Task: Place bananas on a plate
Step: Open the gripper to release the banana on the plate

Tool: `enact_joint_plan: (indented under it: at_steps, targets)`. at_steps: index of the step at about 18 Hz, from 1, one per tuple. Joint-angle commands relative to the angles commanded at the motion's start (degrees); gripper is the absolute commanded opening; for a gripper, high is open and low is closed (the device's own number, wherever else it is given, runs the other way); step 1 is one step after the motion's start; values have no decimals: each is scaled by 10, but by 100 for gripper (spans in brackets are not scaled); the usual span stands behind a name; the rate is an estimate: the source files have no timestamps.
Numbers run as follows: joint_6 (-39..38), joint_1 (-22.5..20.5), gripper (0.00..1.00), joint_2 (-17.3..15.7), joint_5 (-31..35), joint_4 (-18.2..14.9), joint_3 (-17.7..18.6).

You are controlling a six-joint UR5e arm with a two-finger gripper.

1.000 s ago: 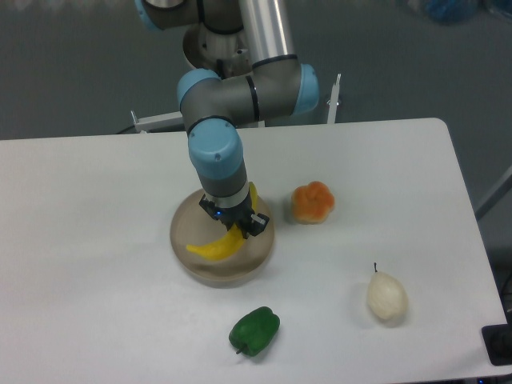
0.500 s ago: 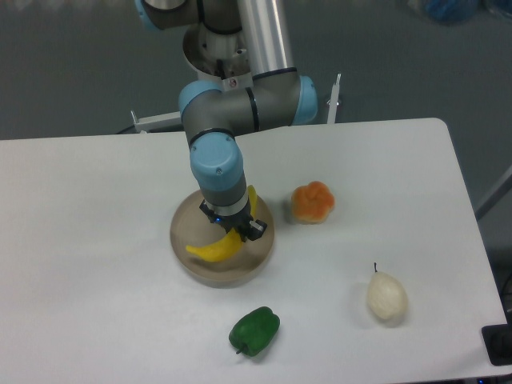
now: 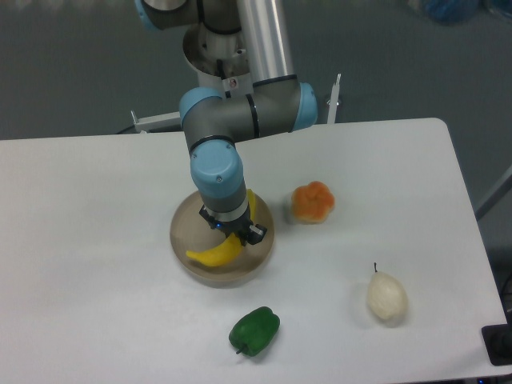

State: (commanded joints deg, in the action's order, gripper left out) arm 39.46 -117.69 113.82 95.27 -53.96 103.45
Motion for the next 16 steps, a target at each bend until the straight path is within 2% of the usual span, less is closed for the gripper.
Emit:
enact_joint_plan:
  at_steps: [15,16]
  targets:
    - [-4,3,31,13,1,2,-2]
    - [-3,3,38,13,1,2,-3]
